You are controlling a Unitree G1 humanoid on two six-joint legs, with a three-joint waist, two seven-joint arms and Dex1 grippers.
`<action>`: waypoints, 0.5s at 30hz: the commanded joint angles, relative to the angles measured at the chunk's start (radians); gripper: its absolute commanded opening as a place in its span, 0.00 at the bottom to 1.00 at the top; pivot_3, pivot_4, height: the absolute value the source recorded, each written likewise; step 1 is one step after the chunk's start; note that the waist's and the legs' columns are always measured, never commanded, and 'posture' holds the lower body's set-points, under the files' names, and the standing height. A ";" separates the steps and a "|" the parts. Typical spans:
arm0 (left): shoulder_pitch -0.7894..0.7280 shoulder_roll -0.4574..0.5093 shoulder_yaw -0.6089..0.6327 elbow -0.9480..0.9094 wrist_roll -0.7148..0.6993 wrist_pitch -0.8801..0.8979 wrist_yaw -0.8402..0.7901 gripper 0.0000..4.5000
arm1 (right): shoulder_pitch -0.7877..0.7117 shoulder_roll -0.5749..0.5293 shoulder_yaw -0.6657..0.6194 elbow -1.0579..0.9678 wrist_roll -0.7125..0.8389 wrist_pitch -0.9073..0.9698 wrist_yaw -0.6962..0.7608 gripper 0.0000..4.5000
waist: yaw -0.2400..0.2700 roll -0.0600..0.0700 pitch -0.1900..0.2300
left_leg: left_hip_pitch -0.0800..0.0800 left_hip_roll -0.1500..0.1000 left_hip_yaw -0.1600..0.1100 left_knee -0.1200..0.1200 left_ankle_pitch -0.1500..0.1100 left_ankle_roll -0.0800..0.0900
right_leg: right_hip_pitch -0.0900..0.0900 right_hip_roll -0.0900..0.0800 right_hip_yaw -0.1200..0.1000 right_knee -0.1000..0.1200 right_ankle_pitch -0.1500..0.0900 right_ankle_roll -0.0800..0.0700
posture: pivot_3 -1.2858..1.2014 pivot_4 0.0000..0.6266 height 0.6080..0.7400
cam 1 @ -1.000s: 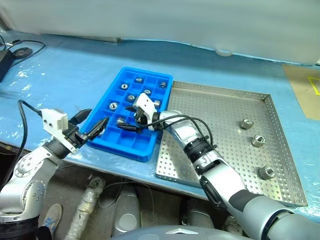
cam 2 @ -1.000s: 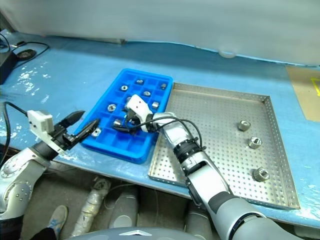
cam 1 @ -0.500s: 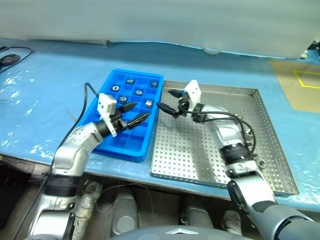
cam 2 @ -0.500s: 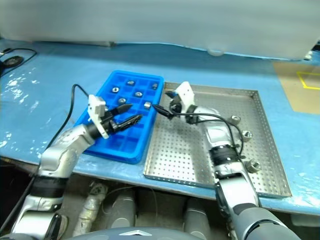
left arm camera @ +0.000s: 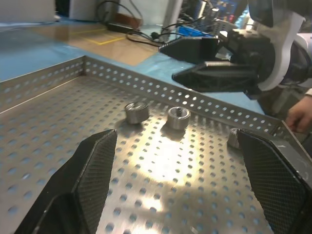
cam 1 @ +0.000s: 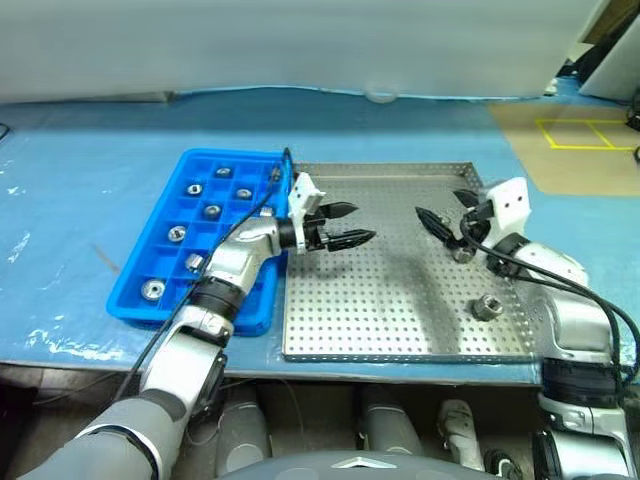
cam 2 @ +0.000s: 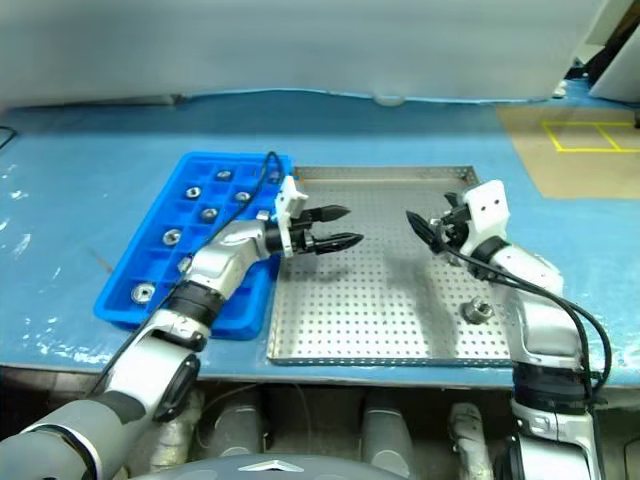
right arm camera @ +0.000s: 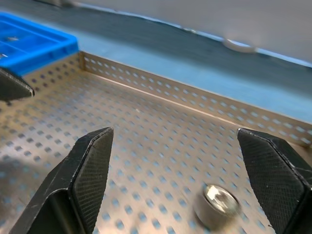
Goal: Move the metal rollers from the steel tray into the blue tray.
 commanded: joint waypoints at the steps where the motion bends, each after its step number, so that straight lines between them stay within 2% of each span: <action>1: -0.084 -0.053 0.003 0.109 0.028 -0.060 -0.057 0.92 | 0.066 -0.013 -0.086 -0.148 0.036 0.051 -0.054 0.95 | -0.014 0.000 0.000 | 0.000 0.000 0.002 0.001 -0.001 0.002 | 0.000 0.000 0.002 0.000 0.000 0.001 | 0.28 0.24 1.00; 5: -0.175 -0.128 0.003 0.281 0.097 -0.155 -0.037 0.92 | 0.165 -0.002 -0.151 -0.268 0.051 0.106 -0.112 0.95 | -0.047 0.000 0.000 | 0.000 -0.002 0.008 0.007 -0.006 0.009 | 0.000 -0.001 0.008 -0.002 -0.003 0.007 | 0.24 0.24 1.00; 11: -0.330 -0.240 0.068 0.494 0.175 -0.266 0.254 0.92 | 0.273 0.013 -0.226 -0.386 0.060 0.150 -0.182 0.95 | -0.100 0.000 0.000 | -0.003 -0.002 0.009 0.011 -0.009 0.013 | -0.001 -0.002 0.009 -0.006 -0.005 0.015 | 0.20 0.24 1.00; 15: -0.380 -0.284 0.098 0.552 0.207 -0.299 0.374 0.92 | 0.325 0.012 -0.263 -0.428 0.060 0.157 -0.204 0.95 | -0.162 0.001 0.000 | -0.008 -0.002 0.009 0.017 -0.014 0.015 | -0.001 -0.003 0.009 -0.008 -0.005 0.019 | 0.18 0.24 1.00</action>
